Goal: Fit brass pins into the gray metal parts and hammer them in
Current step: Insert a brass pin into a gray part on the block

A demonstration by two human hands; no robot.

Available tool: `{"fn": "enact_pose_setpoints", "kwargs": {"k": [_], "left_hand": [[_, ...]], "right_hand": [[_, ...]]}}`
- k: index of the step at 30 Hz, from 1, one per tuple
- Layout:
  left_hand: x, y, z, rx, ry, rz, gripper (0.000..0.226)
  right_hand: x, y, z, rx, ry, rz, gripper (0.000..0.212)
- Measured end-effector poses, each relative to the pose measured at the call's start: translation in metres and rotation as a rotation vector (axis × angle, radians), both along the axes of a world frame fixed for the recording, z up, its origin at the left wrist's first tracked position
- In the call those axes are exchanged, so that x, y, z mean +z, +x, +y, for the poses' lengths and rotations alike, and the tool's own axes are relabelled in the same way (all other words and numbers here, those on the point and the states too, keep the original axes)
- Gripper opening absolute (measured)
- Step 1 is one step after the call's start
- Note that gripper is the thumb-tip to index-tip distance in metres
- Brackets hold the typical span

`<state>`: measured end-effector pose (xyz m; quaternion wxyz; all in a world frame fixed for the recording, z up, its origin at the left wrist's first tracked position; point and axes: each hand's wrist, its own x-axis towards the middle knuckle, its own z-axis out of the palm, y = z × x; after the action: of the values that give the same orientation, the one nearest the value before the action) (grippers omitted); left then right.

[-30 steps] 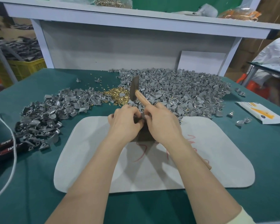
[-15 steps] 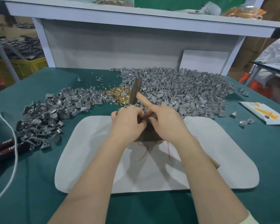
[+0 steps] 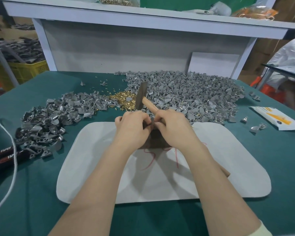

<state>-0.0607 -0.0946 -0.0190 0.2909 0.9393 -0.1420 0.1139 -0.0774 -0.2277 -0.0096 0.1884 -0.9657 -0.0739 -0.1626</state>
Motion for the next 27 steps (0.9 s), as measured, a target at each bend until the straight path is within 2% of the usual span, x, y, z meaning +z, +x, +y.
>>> {"fn": "enact_pose_setpoints", "kwargs": {"k": [15,20,23,27], "left_hand": [[-0.001,-0.001,-0.001,0.008,-0.014,0.003,0.009],[-0.001,-0.001,-0.001,0.017,-0.019,-0.006,0.012],[-0.001,-0.002,-0.001,0.019,-0.020,-0.006,0.014],[0.000,-0.002,-0.001,0.019,-0.016,0.006,0.013]], "right_hand": [[0.005,0.002,0.005,-0.107,0.063,0.101,0.011],[0.002,0.001,-0.002,-0.082,0.244,0.078,0.020],[0.000,0.002,-0.004,-0.124,0.313,0.085,0.016],[0.000,0.002,-0.003,-0.124,0.300,0.080,0.007]]}}
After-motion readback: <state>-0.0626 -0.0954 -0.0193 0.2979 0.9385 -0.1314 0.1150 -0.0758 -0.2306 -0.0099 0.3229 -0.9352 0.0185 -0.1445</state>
